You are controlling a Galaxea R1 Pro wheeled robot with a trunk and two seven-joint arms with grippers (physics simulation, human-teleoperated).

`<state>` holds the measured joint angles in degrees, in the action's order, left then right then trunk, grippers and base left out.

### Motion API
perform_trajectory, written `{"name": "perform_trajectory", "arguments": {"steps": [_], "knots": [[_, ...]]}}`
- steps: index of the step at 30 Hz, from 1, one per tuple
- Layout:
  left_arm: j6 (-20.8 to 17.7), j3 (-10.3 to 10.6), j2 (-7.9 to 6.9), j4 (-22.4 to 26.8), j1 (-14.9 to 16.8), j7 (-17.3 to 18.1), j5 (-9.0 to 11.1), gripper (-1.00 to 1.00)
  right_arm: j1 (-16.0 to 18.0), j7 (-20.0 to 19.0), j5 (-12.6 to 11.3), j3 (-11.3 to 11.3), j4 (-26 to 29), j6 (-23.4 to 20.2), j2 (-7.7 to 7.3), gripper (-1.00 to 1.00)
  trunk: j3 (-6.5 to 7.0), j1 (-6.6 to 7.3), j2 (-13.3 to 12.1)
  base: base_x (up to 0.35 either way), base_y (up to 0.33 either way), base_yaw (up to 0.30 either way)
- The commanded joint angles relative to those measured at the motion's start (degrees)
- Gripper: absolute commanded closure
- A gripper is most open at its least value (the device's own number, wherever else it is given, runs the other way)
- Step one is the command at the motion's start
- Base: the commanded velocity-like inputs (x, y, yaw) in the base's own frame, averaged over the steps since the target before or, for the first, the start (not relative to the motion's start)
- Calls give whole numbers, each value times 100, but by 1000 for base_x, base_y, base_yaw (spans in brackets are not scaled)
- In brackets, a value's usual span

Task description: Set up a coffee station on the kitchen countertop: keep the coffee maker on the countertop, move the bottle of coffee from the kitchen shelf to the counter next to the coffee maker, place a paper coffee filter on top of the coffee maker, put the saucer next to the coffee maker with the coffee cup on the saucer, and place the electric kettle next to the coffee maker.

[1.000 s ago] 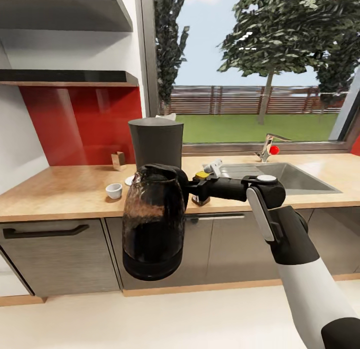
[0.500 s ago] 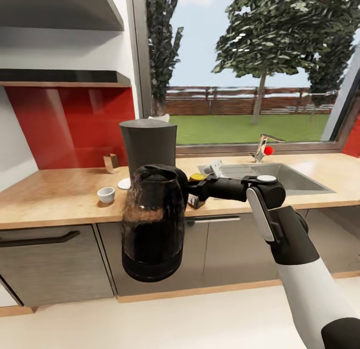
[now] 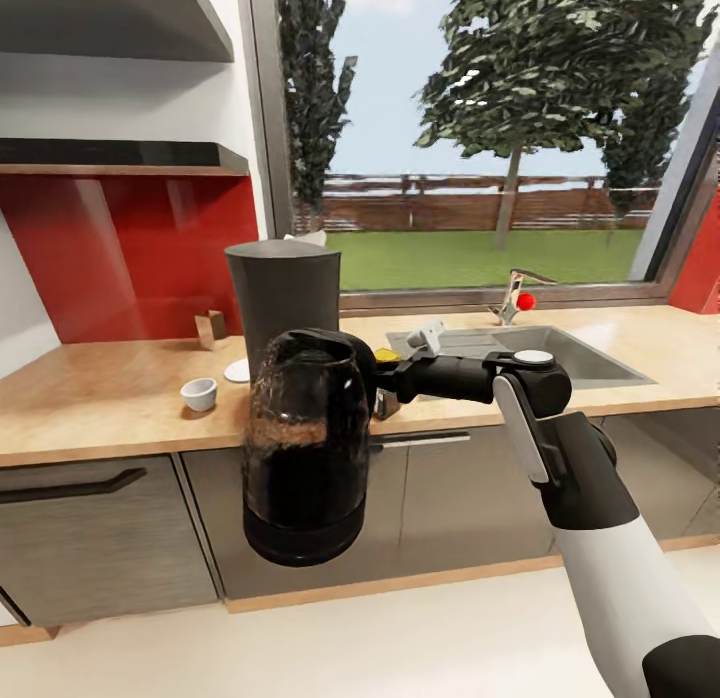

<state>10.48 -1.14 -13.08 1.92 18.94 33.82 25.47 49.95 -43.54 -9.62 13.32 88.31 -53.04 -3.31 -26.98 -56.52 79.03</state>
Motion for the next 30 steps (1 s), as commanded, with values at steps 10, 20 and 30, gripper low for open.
{"name": "perform_trajectory", "arguments": {"steps": [10, 20, 30], "knots": [[24, -9, -1, -8, 4, 19, -10, -100, 6, 25, -58, 4, 2, -40, -3, 100, 44, -1, 3, 45, -66, -208], [23, -9, -1, -8, 4, 11, -7, -100, 6, 29, -58, 4, 2, -40, -3, 100, 51, -1, 3, 165, -277, -29], [20, -9, -1, -8, 4, 11, -8, -100, 6, 29, -58, 4, 2, -40, -3, 100, 51, -1, 3, 204, -289, 0]]}}
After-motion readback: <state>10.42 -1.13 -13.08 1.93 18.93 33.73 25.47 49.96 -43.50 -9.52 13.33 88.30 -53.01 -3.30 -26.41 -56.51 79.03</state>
